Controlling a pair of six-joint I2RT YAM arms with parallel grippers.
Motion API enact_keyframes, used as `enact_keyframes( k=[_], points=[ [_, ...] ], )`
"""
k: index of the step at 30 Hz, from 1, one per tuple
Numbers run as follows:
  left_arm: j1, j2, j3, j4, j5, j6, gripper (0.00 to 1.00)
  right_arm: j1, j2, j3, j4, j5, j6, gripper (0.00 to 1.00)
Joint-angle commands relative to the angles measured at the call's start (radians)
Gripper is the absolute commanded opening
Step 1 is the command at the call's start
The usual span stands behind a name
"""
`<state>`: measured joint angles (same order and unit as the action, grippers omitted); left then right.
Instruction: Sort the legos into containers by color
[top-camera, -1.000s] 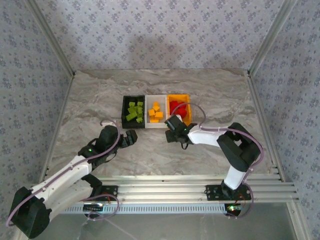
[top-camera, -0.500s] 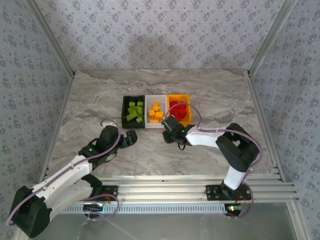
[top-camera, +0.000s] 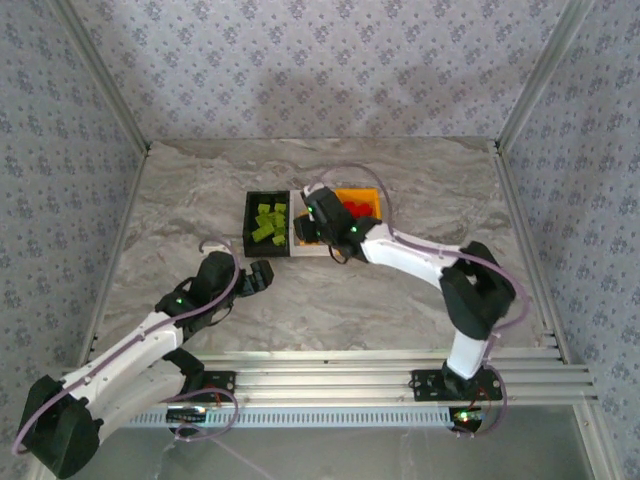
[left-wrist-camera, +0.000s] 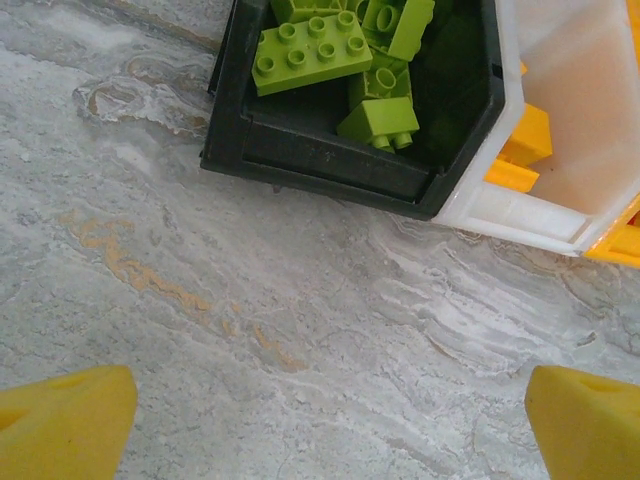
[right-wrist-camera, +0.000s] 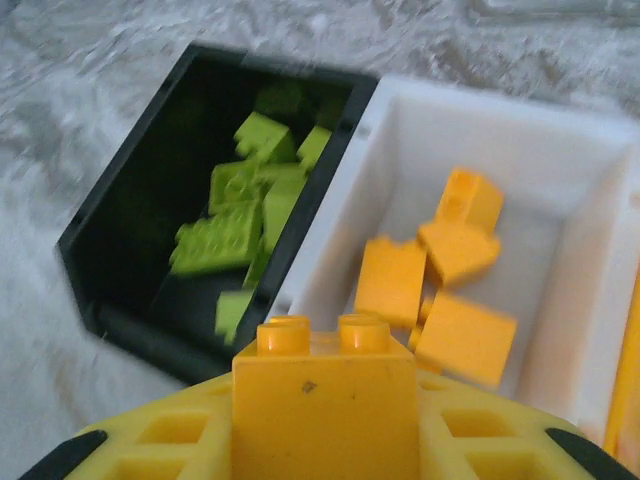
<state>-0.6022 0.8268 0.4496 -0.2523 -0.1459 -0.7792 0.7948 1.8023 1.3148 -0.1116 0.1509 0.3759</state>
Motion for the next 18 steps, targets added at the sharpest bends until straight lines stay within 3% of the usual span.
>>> enact_keyframes(
  k=[1,6,10,14,18],
  points=[
    [0.005,-0.037,0.0,-0.037,-0.024,-0.008,1.0,-0.029,0.116,0.126,-0.093,0.066,0.0,0.38],
    [0.005,-0.079,0.004,-0.065,-0.05,-0.01,1.0,-0.044,0.207,0.27,-0.153,0.151,-0.017,0.46],
    [0.005,-0.101,0.009,-0.08,-0.077,-0.015,1.0,-0.055,0.19,0.287,-0.143,0.197,-0.01,0.65],
    [0.005,-0.098,0.029,-0.091,-0.111,-0.017,1.0,-0.045,0.073,0.178,-0.036,0.215,-0.007,0.82],
    [0.005,-0.075,0.065,-0.086,-0.17,-0.004,1.0,-0.013,-0.094,-0.007,0.086,0.248,-0.009,0.88]
  ],
)
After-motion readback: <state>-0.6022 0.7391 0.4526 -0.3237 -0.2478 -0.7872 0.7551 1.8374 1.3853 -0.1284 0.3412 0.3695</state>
